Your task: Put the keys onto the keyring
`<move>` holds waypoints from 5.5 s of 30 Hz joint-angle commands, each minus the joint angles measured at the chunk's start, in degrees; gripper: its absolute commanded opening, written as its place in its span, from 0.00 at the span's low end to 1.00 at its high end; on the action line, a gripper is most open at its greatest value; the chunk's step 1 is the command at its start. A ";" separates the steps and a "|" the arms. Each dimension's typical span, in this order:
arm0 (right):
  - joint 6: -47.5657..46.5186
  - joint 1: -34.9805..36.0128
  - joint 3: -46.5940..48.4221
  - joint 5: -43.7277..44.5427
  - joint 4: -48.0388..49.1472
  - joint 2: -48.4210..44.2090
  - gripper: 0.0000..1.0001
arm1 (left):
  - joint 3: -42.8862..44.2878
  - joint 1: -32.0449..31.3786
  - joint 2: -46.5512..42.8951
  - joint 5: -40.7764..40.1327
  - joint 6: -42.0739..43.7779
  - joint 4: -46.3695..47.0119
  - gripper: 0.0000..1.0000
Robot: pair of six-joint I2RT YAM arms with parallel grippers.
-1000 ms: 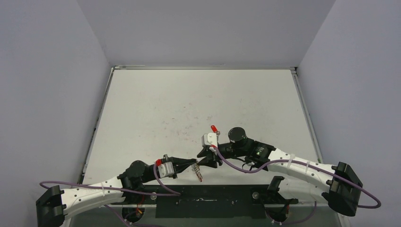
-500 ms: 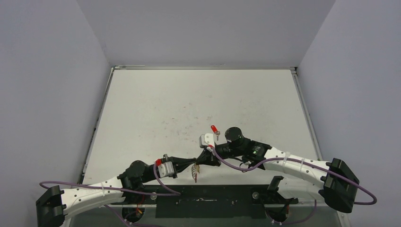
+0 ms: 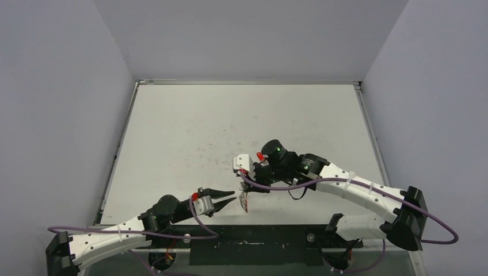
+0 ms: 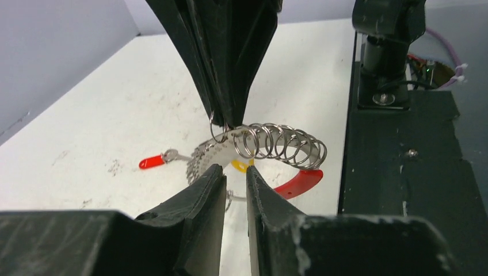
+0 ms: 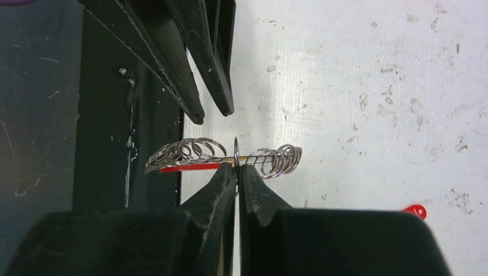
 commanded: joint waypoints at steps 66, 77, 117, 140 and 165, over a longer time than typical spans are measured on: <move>0.44 9.78 23.72 13.96 -25.92 19.12 0.00 | 13.92 -0.22 19.16 1.08 3.89 -11.88 0.14; 0.42 10.08 23.62 15.79 -25.23 19.12 0.12 | 16.20 -0.22 22.54 1.75 4.94 -15.71 0.00; -1.59 -2.65 -9.27 -10.90 18.97 -2.66 0.36 | 0.74 -0.60 8.44 3.64 2.32 10.38 0.00; 0.57 -2.12 -10.56 -13.73 22.34 1.82 0.11 | 1.35 -0.66 8.00 2.89 2.20 9.29 0.00; -5.72 1.43 4.77 -1.56 -7.54 6.68 0.00 | 7.42 -0.65 3.21 -2.23 4.76 -10.17 0.13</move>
